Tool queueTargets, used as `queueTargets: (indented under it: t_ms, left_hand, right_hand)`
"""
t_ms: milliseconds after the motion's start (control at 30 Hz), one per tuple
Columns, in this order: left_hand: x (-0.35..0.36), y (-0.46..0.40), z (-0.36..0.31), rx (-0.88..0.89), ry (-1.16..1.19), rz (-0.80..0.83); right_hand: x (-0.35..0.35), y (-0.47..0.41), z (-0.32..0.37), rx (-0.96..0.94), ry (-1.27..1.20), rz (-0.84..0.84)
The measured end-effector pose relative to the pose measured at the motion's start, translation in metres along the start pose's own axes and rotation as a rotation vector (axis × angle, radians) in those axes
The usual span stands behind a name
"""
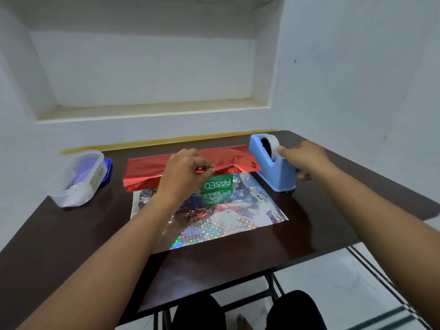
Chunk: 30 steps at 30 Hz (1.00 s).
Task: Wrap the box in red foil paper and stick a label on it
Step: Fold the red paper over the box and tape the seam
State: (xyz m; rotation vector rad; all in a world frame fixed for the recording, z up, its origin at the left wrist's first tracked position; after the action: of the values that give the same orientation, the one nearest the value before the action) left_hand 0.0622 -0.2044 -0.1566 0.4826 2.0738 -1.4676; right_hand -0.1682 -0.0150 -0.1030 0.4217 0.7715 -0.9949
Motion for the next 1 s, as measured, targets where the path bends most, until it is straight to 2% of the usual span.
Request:
queueTargets:
  t_ms: [67,267,533,833,1000]
  left_hand:
    - [0.001,0.001,0.001,-0.003,0.007,-0.005]
    - [0.002,0.002,0.0,-0.008,0.025,0.003]
    - [0.004,0.003,0.001,-0.017,0.034,-0.003]
    - [0.002,0.003,0.001,-0.023,0.036,-0.001]
    - [0.002,0.003,0.001,-0.03,0.03,0.004]
  right_hand:
    - [-0.004,-0.004,0.003,0.098,-0.261,0.102]
    - [-0.015,-0.005,0.007,0.23,-0.483,0.333]
    - [-0.016,0.006,-0.005,0.172,-0.875,0.309]
    - [0.003,0.01,-0.03,0.197,-0.953,0.264]
    - [0.006,0.007,-0.036,0.202,-0.9,0.235]
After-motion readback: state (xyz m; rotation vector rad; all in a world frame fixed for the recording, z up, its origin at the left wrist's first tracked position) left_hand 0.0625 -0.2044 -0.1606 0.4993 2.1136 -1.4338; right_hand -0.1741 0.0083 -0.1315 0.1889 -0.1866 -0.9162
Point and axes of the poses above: each hand's wrist, its own y-axis away from the middle knuckle, its own x-axis out of the palm, z = x × y, the point moved 1 cm from there along -y, towards the middle knuckle, and after that the axes turned 3 degrees about y, right-handed, at the moved point
